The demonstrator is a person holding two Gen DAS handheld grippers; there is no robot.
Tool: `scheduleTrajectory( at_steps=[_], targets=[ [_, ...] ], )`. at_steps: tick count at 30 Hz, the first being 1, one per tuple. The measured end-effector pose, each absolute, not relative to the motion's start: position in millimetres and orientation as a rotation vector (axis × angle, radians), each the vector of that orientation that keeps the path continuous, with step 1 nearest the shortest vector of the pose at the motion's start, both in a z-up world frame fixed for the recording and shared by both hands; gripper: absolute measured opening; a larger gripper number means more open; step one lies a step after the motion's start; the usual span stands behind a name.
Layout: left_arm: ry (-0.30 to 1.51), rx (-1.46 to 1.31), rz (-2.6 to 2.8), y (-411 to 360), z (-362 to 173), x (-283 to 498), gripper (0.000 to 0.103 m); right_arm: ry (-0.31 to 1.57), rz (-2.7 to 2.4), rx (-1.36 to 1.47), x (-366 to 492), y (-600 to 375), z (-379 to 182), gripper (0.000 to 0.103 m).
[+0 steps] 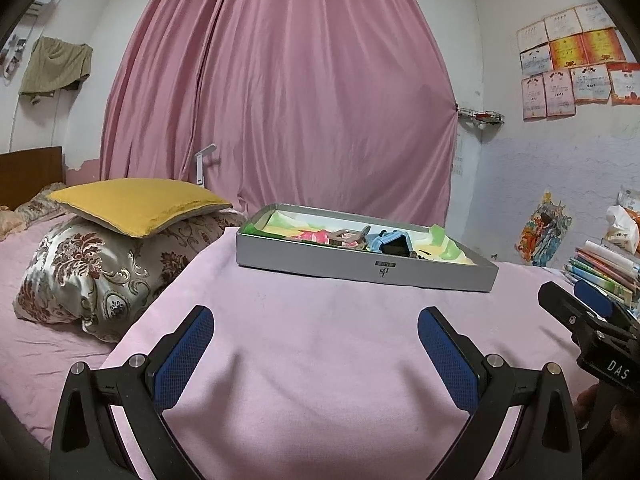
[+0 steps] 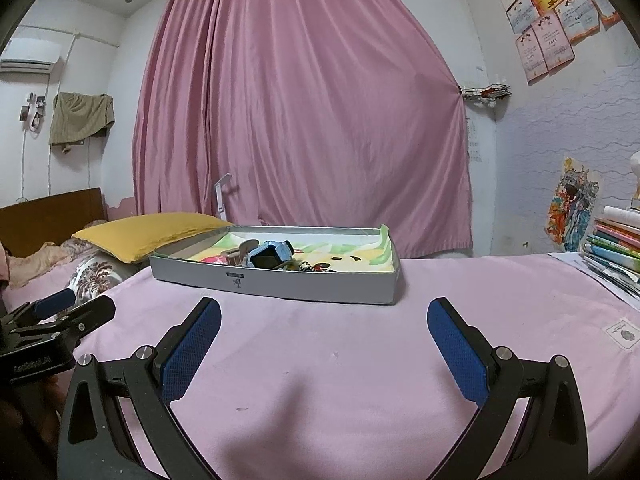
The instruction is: Organize jewelry
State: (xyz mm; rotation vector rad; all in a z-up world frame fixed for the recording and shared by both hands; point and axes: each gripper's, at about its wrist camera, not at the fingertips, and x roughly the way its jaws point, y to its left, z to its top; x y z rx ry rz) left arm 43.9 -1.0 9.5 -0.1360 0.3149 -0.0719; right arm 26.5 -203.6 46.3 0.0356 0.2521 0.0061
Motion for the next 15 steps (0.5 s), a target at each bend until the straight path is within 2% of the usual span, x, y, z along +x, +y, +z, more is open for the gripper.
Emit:
scheduleTrajectory(
  at_steps=[15],
  targets=[
    [0.346,-0.131,-0.084,-1.6,9.6,47.6,0.102,0.287,0.017,0.03,29.2,-198.5,43.6,0.101]
  ],
)
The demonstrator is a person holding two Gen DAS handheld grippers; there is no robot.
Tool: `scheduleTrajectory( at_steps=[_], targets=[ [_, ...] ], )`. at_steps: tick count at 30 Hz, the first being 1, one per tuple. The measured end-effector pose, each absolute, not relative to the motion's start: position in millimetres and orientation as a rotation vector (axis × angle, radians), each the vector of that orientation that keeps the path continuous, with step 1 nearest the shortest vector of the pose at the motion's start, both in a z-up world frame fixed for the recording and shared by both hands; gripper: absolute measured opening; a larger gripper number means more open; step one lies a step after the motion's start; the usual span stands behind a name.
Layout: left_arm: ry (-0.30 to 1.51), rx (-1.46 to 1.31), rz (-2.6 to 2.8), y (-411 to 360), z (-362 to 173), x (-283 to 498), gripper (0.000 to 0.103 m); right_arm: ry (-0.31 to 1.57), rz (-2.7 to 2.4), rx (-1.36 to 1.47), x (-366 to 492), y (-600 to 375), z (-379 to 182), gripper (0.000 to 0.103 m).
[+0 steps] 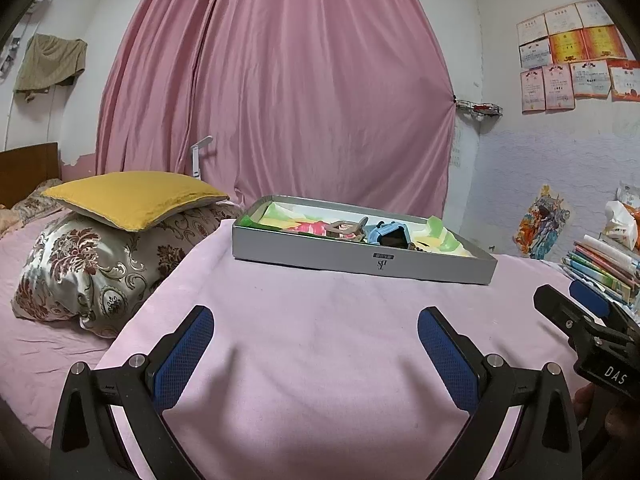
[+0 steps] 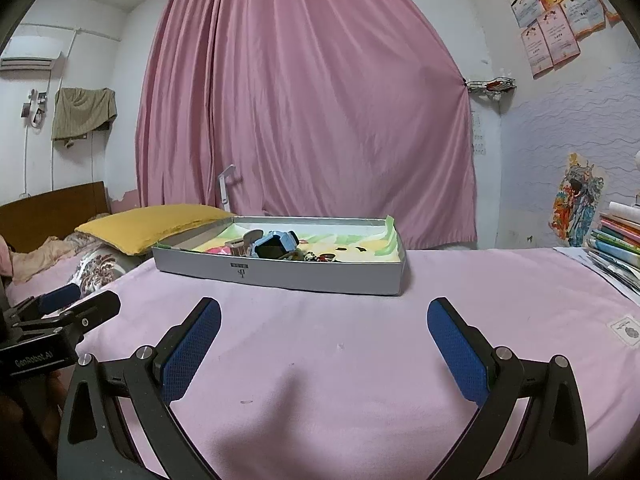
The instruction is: Organize jewelry
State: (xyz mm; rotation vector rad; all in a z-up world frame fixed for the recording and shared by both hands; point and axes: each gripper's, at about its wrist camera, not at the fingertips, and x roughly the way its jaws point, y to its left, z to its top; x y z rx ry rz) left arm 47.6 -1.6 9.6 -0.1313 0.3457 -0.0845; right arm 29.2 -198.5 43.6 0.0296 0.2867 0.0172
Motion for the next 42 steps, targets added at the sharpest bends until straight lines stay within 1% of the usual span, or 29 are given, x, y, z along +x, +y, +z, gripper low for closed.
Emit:
scheduleTrajectory(
  at_steps=[42],
  targets=[
    [0.352,-0.133,-0.085,-0.6,9.0,49.5,0.102,0.296,0.03,0.048,31.3,-198.0,42.7,0.101]
  ],
)
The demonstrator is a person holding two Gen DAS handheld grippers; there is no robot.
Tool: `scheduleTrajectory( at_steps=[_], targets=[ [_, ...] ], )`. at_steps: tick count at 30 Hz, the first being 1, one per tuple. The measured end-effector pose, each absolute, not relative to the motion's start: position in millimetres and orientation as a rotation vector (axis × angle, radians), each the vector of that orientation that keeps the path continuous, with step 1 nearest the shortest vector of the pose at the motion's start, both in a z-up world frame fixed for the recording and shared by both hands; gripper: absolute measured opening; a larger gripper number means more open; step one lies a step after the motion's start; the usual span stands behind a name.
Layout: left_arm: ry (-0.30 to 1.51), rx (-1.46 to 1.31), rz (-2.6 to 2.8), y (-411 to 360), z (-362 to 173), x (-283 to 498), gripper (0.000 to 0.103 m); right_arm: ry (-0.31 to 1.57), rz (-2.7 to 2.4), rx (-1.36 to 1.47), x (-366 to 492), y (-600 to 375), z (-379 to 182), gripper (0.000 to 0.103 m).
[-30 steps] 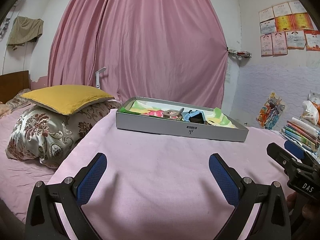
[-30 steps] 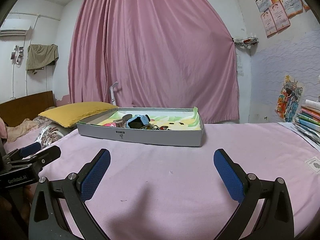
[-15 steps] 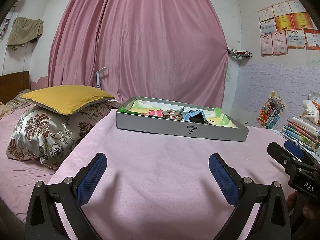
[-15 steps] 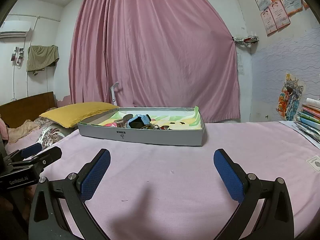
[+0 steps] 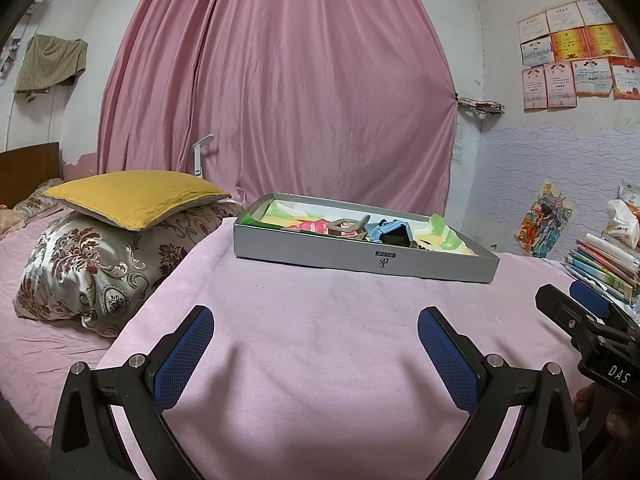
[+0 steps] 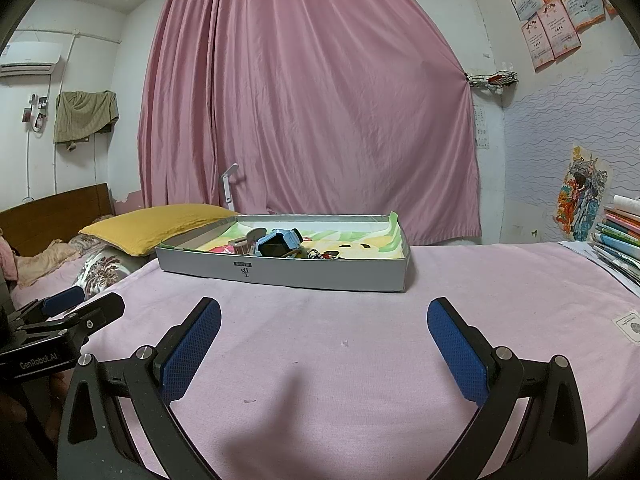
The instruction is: Organize jewelry
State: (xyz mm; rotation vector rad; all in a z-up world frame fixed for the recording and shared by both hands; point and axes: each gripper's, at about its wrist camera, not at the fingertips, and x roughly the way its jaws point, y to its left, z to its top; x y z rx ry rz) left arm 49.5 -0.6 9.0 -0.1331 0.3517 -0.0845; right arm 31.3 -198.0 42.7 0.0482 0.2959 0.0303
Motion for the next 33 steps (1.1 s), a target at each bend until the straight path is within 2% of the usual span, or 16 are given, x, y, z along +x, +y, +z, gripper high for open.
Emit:
scheduleTrajectory(
  at_steps=[33],
  targets=[
    [0.352,-0.126,-0.076,3.0,9.0,48.7,0.102,0.296,0.03,0.05,30.9,-198.4,42.6,0.101]
  ],
)
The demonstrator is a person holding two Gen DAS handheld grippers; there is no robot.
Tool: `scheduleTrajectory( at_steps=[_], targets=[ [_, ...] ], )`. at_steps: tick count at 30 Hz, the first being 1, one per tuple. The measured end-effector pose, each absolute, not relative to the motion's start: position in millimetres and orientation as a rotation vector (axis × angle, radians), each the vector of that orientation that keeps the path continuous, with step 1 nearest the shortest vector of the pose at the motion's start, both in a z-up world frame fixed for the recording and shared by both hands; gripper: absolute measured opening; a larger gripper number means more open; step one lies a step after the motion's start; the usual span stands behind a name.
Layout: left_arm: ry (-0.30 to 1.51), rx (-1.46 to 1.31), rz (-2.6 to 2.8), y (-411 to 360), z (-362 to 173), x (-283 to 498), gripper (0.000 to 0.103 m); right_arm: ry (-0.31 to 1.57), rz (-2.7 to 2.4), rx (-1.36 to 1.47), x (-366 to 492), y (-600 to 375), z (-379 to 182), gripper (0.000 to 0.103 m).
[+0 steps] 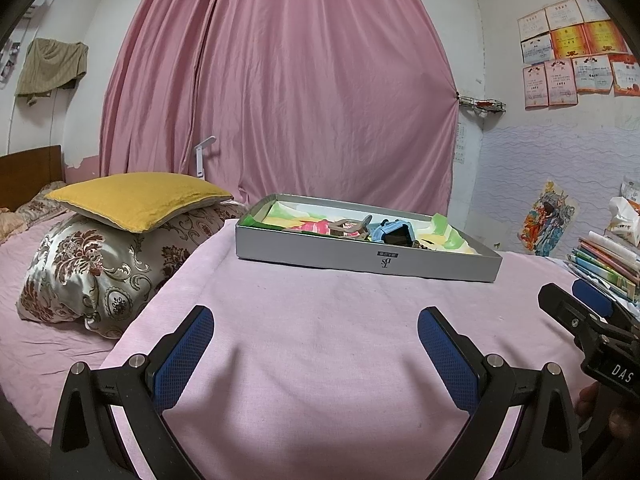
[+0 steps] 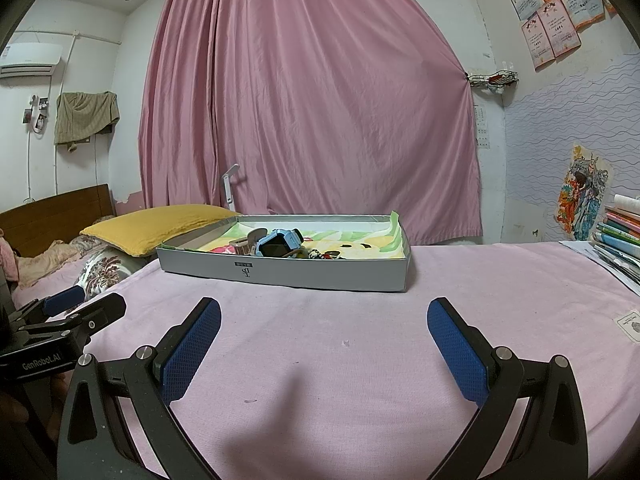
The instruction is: Organize jewelry
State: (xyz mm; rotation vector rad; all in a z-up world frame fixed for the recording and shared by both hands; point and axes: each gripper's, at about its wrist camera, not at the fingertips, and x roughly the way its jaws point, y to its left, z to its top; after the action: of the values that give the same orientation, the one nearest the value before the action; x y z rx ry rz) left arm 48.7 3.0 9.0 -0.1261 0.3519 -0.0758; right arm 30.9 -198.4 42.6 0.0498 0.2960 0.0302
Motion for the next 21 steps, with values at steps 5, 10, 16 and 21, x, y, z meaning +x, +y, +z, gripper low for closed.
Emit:
scheduleTrajectory(
  at_steps=[5,10,16,21],
  targets=[
    [0.352,-0.124,-0.076,2.9,9.2,48.7,0.102,0.296,0.03,0.05,30.9,-198.0,42.4,0.101],
    [0.352,-0.123,-0.075,3.5,9.2,48.5,0.102,0.296,0.03,0.05,31.0,-198.2,42.4,0.101],
    [0.352,-0.122,-0.075,4.4,9.3,48.6,0.102,0.296,0.03,0.05,31.0,-198.1,42.4,0.101],
    [0.352,-0.118,-0.072,4.3,9.4,48.4,0.102,0.296,0.03,0.05,30.9,-198.3,42.4,0.101]
  ],
)
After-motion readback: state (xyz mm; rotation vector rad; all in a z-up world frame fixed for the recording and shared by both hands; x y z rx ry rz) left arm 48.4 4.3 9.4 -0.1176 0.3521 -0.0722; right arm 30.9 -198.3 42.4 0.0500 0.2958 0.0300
